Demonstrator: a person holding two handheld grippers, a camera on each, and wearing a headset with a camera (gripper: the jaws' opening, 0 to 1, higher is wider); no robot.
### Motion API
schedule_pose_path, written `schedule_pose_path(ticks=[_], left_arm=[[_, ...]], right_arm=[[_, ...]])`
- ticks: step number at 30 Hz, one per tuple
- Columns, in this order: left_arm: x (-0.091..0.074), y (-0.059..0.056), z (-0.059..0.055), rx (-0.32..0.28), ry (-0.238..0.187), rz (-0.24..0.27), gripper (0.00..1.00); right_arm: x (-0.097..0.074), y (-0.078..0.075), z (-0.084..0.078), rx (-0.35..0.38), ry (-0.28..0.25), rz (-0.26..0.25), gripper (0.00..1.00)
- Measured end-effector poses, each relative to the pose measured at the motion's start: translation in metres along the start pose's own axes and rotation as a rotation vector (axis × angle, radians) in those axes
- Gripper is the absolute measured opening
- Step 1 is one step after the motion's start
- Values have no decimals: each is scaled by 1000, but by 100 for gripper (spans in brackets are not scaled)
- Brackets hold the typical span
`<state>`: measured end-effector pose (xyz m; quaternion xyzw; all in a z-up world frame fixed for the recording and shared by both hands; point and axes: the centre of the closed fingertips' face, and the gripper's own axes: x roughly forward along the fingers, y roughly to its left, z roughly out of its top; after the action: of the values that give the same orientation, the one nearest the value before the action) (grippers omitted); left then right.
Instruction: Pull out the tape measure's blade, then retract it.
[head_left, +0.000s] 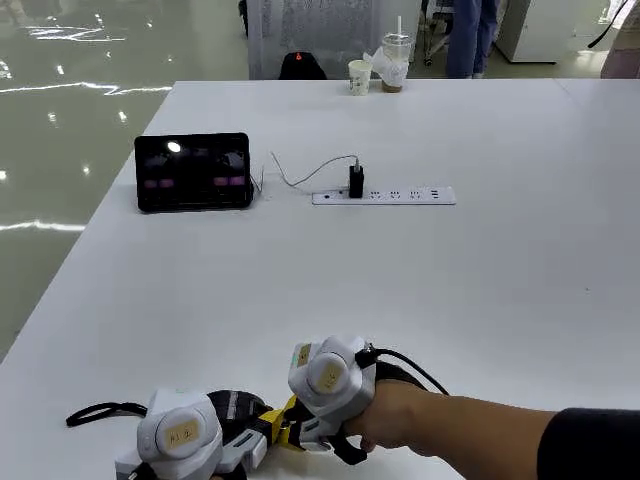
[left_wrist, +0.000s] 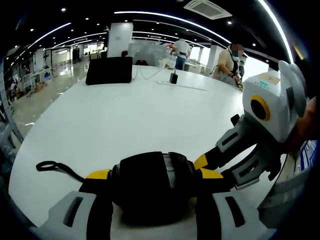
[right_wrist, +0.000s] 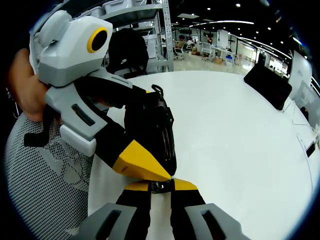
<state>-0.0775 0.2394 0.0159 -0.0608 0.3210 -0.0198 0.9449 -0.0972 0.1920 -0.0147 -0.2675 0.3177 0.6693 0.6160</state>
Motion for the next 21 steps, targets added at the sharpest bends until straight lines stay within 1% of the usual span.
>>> schedule_pose_path(ticks=[6, 17, 21], left_arm=[[0, -1, 0, 1, 0, 0, 62], [0, -1, 0, 4, -2, 1, 63], [1, -1, 0, 15, -4, 1, 64]], right_arm=[[-1, 0, 0, -1, 1, 0, 12], [-2, 0, -1, 9, 2, -26, 13], [-2, -1, -3, 9, 0, -54, 15]])
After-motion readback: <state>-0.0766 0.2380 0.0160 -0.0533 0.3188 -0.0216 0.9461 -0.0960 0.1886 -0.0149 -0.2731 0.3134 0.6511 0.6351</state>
